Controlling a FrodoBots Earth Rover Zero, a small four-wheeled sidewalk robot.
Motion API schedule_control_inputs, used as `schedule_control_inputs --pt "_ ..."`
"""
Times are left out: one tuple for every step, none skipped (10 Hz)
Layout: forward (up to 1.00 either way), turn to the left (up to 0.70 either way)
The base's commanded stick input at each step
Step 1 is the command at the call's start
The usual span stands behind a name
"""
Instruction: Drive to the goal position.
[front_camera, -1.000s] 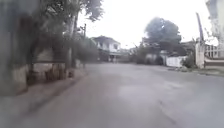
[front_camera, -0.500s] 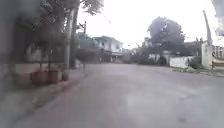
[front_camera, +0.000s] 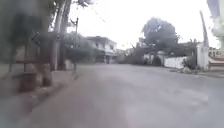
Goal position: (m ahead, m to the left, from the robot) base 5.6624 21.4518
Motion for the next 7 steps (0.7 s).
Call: schedule_control_inputs --pt "1.00 0.00" --pt "1.00 0.00" --pt "1.00 0.00" --pt "1.00 0.00" --pt "1.00 0.00" --pt "1.00 0.00" --pt "1.00 0.00"
